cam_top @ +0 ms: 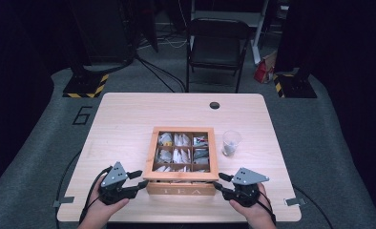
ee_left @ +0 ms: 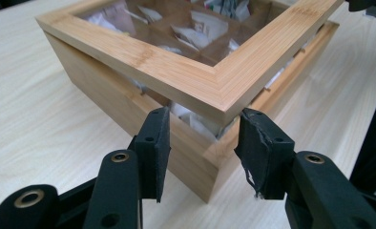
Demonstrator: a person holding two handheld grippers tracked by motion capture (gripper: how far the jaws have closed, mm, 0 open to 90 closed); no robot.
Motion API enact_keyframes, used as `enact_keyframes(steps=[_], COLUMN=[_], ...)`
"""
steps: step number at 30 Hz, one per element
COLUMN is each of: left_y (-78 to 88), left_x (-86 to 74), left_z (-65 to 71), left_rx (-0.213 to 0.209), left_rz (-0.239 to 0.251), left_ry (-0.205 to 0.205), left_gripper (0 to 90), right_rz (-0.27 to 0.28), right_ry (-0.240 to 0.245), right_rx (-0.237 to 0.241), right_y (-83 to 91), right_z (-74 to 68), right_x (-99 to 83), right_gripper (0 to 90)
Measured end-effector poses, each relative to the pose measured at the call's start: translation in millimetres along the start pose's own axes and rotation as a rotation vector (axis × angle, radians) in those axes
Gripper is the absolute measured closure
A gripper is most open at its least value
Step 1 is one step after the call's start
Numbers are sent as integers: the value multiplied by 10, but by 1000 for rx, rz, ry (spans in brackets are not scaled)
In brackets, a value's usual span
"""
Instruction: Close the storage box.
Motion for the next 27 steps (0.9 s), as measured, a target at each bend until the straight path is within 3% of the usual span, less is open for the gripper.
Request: enact_keyframes(steps=[8,11,21,27], left_y=[28,11,34,83], left_x=[-39,-44,-9,8], left_z=[-10,-16,-91,-185], left_rx=[-6,6,24,30], left_rz=[-26,-17,4,17], left_ry=[-2,9,24,53], left_gripper=[541,540,513,483], right_rz=[-67,-30,-17,31], right_ry=[-37,-61,-54,-74], right_rx=[26,39,7,-29], right_y=[-21,34,49,101], right_z=[-15,-10,71,167], right_x=[-111,-52,-37,37], right_gripper=[608,614,570,505])
Point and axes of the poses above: each handheld gripper's, and its own axes: y roughly backward along the jaws, x roughly out of its top, z roughly to its right, the point moved 9 cm from there along -y, roughly forward along the jaws, and after that the axes turned 12 degrees about z, right-handed, at the moved point
